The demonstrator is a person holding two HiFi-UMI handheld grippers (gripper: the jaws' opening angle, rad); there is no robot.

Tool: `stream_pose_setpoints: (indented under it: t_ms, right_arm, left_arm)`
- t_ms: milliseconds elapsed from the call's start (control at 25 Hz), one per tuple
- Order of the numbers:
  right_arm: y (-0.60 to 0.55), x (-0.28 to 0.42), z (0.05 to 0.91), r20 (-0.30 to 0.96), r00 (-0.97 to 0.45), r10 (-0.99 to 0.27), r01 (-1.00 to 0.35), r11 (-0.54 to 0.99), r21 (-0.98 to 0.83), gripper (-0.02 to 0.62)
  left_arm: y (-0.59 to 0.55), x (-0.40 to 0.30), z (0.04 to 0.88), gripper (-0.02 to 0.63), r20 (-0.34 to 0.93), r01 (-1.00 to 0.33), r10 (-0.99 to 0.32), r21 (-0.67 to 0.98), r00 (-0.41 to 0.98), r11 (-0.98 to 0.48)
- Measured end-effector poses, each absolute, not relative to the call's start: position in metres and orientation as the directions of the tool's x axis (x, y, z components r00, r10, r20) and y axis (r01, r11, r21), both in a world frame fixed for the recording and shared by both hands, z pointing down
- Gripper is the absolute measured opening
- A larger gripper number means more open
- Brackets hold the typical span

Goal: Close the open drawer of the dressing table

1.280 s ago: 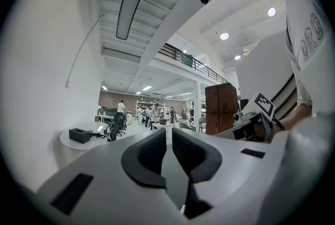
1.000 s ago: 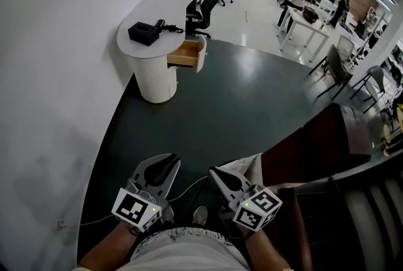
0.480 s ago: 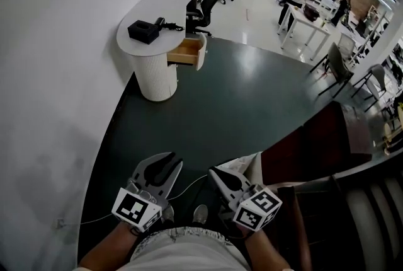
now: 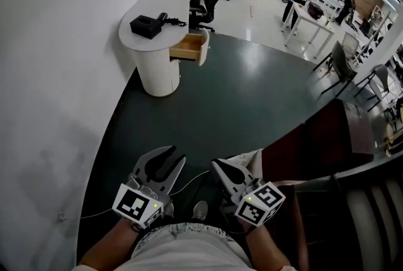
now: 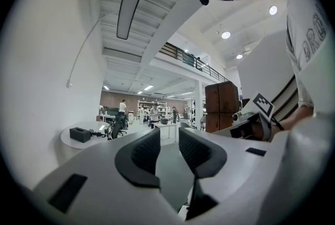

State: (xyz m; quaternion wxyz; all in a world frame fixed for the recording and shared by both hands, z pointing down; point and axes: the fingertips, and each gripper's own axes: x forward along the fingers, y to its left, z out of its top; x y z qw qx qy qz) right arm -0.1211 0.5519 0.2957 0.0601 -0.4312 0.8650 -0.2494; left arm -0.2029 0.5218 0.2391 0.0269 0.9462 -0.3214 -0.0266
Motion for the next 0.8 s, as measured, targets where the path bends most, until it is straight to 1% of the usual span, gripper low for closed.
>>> stream_pose_setpoints:
  t_ms: [360, 800]
  right_arm:
    - [0.555, -0.118, 0.293, 0.1, -0.62, -0.778, -0.711, 0.504, -0.49, 0.009]
    - [0.55, -0.13, 0.302, 0.122, -0.622, -0.773, -0.714, 0.497, -0.494, 0.009]
  left_arm:
    - [0.527, -0.208, 0.238, 0.149, -0.031, -0.628, -0.631, 0.063, 0.775, -0.775]
    - [0.525, -0.231, 0.245, 0.156, 0.0, -0.629, -0.63, 0.058, 0.776, -0.775]
